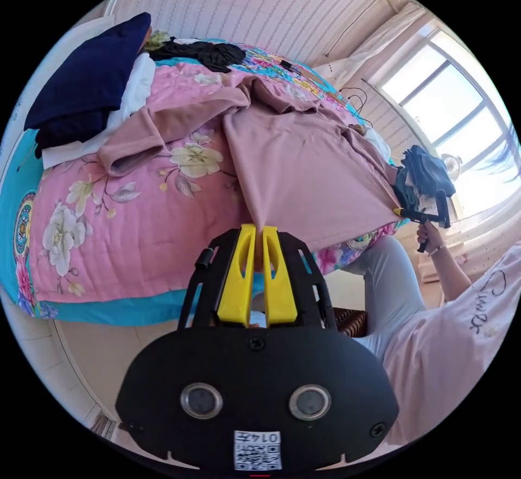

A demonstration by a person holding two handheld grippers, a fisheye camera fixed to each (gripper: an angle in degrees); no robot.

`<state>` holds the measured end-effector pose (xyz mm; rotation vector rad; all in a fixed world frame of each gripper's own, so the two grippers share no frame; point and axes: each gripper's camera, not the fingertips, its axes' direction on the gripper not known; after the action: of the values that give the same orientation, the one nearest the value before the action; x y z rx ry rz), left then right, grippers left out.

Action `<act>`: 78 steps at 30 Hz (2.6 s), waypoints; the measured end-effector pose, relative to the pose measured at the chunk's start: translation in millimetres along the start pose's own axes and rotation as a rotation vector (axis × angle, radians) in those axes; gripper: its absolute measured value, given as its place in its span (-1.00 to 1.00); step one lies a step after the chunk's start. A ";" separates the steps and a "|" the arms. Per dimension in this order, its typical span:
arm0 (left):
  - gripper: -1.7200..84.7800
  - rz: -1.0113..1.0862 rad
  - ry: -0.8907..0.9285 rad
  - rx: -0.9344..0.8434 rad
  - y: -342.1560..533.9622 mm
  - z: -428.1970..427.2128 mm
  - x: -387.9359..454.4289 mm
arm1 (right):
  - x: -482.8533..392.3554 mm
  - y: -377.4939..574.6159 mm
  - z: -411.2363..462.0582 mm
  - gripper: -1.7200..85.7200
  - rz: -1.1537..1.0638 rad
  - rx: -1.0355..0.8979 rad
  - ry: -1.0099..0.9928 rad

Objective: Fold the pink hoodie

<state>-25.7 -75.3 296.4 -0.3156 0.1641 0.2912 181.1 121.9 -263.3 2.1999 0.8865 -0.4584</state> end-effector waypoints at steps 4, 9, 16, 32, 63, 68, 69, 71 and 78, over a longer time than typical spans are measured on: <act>-0.96 0.024 -0.022 -0.137 31.6 14.7 21.7 | -1.4 19.6 -1.2 -0.90 -0.026 -0.176 0.048; -0.88 -0.071 -0.035 -0.184 37.9 46.4 27.5 | 5.4 26.4 31.6 -0.84 0.009 -0.264 0.048; -0.91 0.170 -0.190 -0.022 -31.1 14.5 74.4 | -14.4 -26.7 9.1 -0.89 -0.131 -0.159 0.230; -0.98 0.356 -0.242 -0.128 -343.3 209.8 156.7 | -79.0 -283.5 116.8 -0.93 -0.534 0.007 0.366; -0.85 0.679 0.040 0.039 -372.9 322.9 451.4 | 194.4 90.9 -6.1 -0.78 0.481 0.581 0.547; -0.83 0.798 0.071 -0.044 -385.8 398.3 547.7 | 237.4 108.5 10.6 -0.78 0.575 0.710 0.469; -0.82 0.828 0.059 -0.062 -389.5 415.9 568.1 | 239.7 107.9 13.4 -0.78 0.577 0.711 0.477; -0.81 0.859 0.018 -0.080 -396.4 440.8 593.2 | 248.0 109.3 21.6 -0.83 0.603 0.711 0.536; -0.88 0.860 -0.063 -0.195 -412.9 526.0 634.7 | 252.9 153.4 32.7 -0.93 0.438 0.811 0.452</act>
<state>760.3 -115.9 776.7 -0.4170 0.2040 1.1727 465.6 135.4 -349.6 3.2292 0.4194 -0.0956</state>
